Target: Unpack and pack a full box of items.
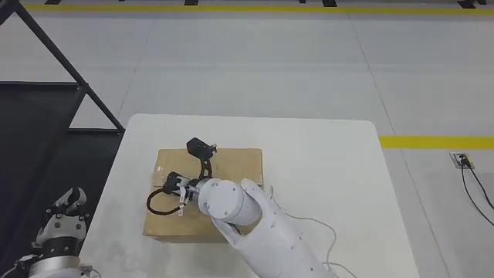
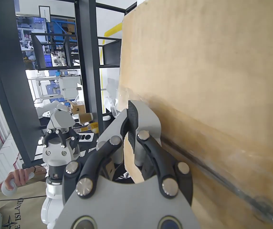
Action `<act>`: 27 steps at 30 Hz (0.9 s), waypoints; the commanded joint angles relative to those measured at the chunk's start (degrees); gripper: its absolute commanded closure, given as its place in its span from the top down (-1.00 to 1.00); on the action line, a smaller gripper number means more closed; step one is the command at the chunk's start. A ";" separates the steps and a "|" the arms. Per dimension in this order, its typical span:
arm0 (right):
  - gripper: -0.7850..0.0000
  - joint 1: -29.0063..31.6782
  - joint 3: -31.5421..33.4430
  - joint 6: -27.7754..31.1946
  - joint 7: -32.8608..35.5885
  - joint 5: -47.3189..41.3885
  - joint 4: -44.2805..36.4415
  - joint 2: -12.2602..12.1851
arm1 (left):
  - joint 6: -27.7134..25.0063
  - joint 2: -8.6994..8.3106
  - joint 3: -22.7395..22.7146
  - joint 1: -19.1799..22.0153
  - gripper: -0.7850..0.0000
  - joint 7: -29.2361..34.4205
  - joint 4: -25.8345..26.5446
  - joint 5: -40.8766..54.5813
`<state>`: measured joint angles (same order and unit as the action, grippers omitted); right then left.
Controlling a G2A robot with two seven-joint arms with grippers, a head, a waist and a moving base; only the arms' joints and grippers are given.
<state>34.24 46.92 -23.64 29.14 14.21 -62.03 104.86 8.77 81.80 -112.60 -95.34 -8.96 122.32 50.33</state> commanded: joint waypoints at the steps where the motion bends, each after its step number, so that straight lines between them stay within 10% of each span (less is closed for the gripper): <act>1: -1.00 -1.48 -0.55 0.19 -0.47 -1.25 2.00 0.68 | -0.18 0.01 -0.32 -0.61 -1.00 0.71 0.04 0.60; 27: -1.00 -14.11 -5.18 11.50 -1.02 -13.55 26.52 9.59 | 0.58 -0.32 -4.28 -2.24 -1.00 5.04 -2.08 4.78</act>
<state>20.23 41.74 -12.84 27.88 0.60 -35.76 114.36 9.28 81.51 -116.83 -97.59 -4.01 120.27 55.12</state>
